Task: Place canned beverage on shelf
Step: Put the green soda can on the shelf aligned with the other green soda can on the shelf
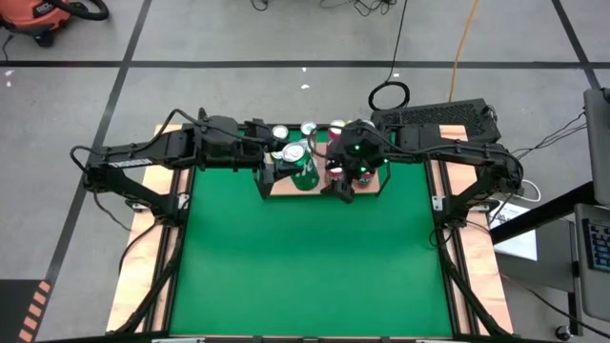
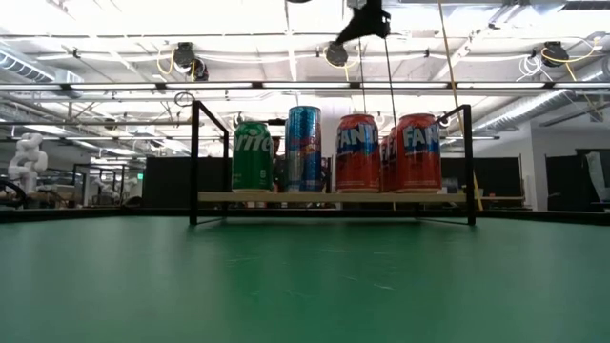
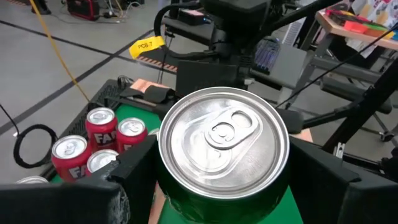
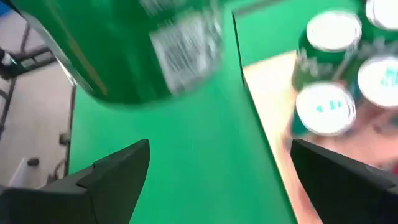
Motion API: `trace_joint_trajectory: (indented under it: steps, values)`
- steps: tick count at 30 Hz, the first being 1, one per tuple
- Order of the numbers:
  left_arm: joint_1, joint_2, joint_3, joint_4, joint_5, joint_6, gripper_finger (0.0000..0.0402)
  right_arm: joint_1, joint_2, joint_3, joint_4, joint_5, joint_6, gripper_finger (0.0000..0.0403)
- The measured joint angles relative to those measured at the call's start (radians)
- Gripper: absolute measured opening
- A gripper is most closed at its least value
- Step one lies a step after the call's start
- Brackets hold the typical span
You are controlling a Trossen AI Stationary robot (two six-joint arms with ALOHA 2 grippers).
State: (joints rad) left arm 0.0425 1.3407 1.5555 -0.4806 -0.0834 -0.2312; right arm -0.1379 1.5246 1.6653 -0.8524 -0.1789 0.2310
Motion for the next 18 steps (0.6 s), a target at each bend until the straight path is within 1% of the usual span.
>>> trace_joint_trajectory:
  steps: [4,9,13,18]
  values:
    - [-0.005,-0.001,0.0,-0.04,-0.002,0.024,0.0277,0.002,-0.012,-0.001,-0.068,-0.004,0.045,0.0379]
    - [-0.006,-0.003,-0.011,-0.229,-0.042,0.135,0.0277,0.021,-0.056,-0.001,-0.077,-0.006,0.107,0.038]
    - [-0.006,-0.01,-0.056,-0.232,-0.053,0.214,0.0277,0.043,-0.096,-0.001,-0.081,-0.005,0.158,0.038]
    - [0.001,-0.034,-0.163,-0.199,-0.059,0.213,0.0277,0.077,-0.135,-0.001,-0.081,-0.001,0.253,0.038]
